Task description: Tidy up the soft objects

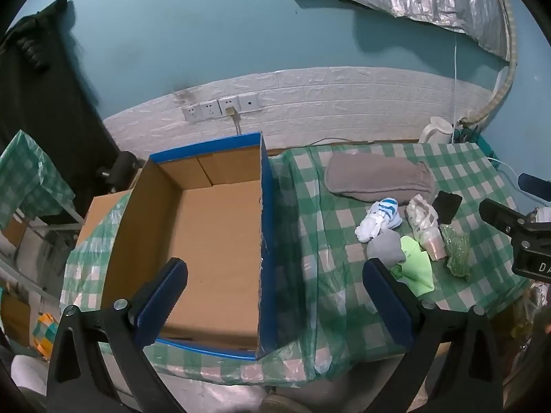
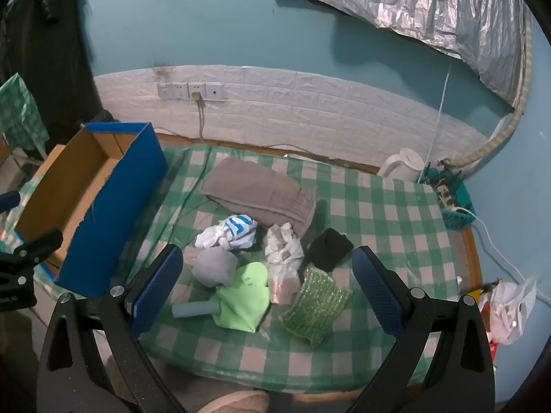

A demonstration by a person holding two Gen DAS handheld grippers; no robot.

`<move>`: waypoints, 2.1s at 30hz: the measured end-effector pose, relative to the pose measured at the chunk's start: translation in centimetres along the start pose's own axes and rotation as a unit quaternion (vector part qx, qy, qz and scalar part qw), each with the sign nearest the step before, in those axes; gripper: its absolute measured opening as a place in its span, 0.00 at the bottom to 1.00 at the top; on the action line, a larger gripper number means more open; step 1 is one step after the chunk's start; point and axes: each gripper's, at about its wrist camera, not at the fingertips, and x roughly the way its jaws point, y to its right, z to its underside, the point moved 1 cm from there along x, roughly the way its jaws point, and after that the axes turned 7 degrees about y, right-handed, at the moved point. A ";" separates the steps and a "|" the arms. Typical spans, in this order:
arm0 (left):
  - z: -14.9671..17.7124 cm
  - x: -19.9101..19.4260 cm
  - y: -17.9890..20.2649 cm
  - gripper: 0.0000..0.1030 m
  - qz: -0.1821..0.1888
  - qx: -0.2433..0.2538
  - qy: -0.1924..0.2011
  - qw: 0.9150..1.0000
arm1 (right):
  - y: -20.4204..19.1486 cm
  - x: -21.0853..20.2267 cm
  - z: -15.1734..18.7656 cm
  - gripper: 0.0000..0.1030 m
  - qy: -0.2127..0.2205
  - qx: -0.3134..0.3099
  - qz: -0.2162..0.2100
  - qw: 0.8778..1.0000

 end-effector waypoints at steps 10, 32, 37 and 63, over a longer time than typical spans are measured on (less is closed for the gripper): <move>0.2 -0.1 0.0 0.99 0.000 -0.002 0.001 1.000 | 0.1 0.2 0.1 0.96 -0.001 -0.001 0.001 1.000; 0.5 -0.2 0.0 0.99 0.002 -0.006 0.002 1.000 | -0.1 0.3 0.4 0.96 -0.004 -0.003 0.001 1.000; 0.8 -0.2 0.1 0.99 0.000 0.000 0.002 1.000 | 0.1 0.4 0.1 0.96 -0.004 -0.002 0.001 1.000; 0.4 -0.1 1.0 0.99 -0.005 0.025 0.008 1.000 | 0.3 0.5 0.4 0.96 -0.008 -0.004 0.001 1.000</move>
